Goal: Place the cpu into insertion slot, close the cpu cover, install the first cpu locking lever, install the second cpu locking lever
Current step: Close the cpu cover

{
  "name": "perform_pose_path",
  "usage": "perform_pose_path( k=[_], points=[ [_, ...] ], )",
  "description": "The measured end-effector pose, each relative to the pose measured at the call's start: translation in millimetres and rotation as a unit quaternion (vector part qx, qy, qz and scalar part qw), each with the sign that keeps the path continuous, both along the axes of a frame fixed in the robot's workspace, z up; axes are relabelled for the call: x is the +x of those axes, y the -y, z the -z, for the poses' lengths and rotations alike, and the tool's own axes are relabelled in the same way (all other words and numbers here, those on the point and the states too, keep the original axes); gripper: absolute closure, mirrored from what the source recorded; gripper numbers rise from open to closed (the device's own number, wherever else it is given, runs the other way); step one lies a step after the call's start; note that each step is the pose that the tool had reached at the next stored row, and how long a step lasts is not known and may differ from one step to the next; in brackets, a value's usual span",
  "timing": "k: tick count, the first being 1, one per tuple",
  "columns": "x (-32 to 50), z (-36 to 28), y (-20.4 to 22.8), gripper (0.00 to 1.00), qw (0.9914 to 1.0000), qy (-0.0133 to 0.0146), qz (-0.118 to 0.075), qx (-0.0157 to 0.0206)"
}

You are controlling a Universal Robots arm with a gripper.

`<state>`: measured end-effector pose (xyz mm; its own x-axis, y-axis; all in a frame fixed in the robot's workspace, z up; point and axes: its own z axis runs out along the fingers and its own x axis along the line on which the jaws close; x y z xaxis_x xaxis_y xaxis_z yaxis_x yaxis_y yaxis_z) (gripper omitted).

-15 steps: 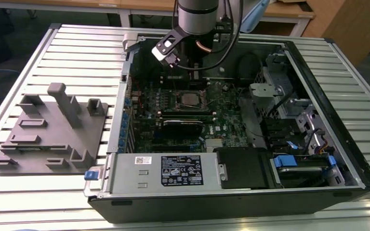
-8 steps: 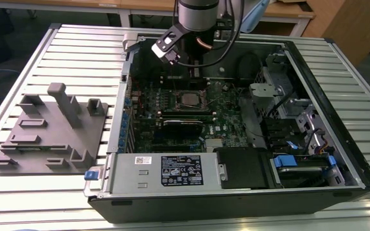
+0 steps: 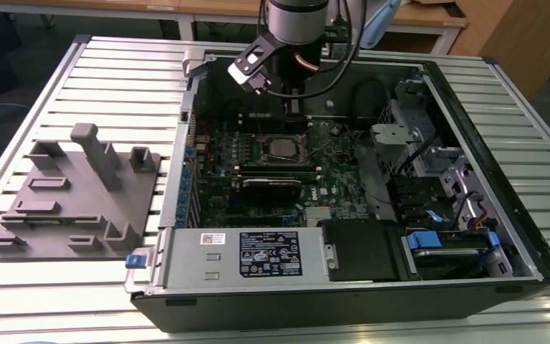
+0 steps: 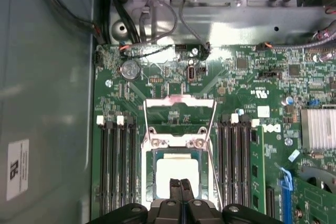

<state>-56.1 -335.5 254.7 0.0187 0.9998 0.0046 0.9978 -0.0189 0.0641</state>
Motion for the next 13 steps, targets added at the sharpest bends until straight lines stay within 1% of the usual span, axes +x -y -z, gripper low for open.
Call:
perform_pose_path(
  k=[3,5,10,13],
  points=[
    [6.4,0.0,0.0,0.9,1.0,-0.0002,0.0,0.0],
    [9.0,0.0,0.1,0.9,1.0,-0.0002,0.0,0.0],
    [9.2,0.0,0.0,0.9,1.0,-0.0002,0.0,0.0],
    [9.2,-1.3,0.0,0.9,1.0,-0.0002,0.0,0.0]
  ],
)
